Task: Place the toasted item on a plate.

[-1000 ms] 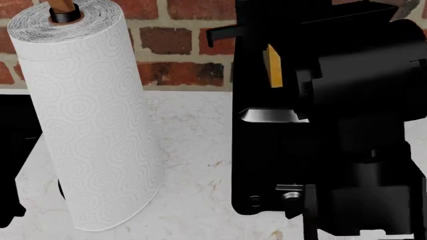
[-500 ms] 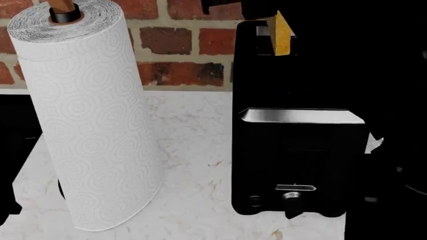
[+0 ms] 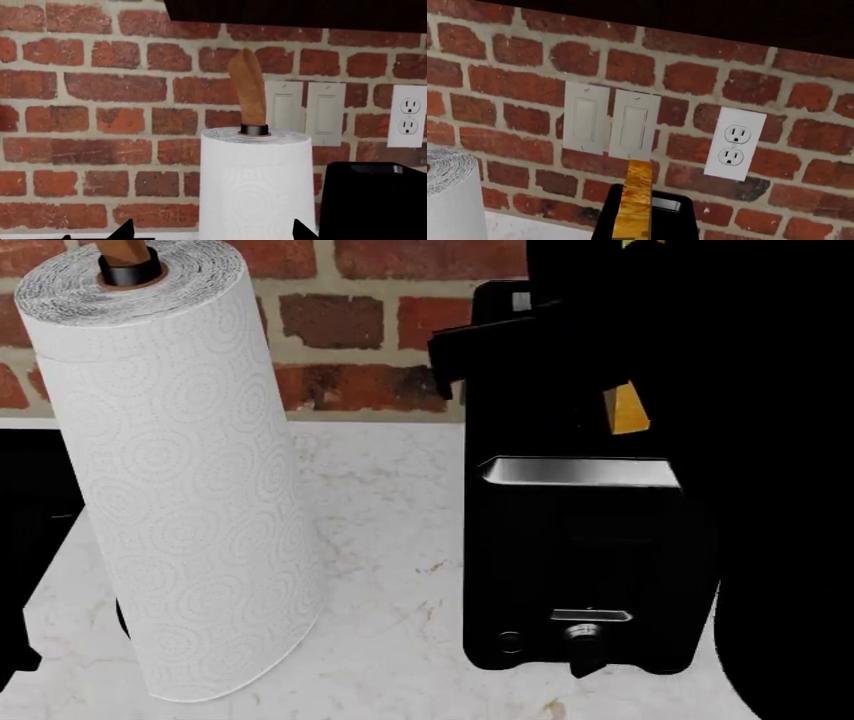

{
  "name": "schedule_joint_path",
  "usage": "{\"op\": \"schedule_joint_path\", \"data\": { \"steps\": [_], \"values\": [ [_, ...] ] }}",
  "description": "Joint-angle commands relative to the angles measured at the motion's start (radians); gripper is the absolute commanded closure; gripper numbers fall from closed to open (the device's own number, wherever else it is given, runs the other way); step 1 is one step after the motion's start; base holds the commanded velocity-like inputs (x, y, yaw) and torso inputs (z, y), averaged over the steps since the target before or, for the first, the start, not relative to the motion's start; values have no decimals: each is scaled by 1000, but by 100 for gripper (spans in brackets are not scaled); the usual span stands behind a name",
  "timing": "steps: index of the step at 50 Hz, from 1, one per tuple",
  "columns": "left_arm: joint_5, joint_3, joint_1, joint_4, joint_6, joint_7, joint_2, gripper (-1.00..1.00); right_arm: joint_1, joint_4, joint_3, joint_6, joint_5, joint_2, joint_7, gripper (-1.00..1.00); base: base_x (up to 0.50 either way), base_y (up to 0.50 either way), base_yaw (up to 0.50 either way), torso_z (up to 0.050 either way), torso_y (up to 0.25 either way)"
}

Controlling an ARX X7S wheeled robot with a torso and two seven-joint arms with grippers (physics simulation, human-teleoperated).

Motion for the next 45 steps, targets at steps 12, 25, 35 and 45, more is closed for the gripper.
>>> {"op": "schedule_joint_path", "data": {
  "steps": [12,25,35,45],
  "values": [
    [-21,17,-80,1,-29,-14,8,-100,141,-529,-440,-639,297,407,150,100,0,0,0,0,0],
    [-43,60,-140,-7,-37,-40,20,-100,636,-753,-905,-975,411,547,152,100,0,0,0,0,0],
    [-71,83,-179,-1,-42,-70,25,-100,865,-753,-888,-926,623,641,153,100,0,0,0,0,0],
    [-62,84,-171,-2,-28,-64,24,-100,851,-753,-739,-848,805,742,153,100,0,0,0,0,0]
  ]
}}
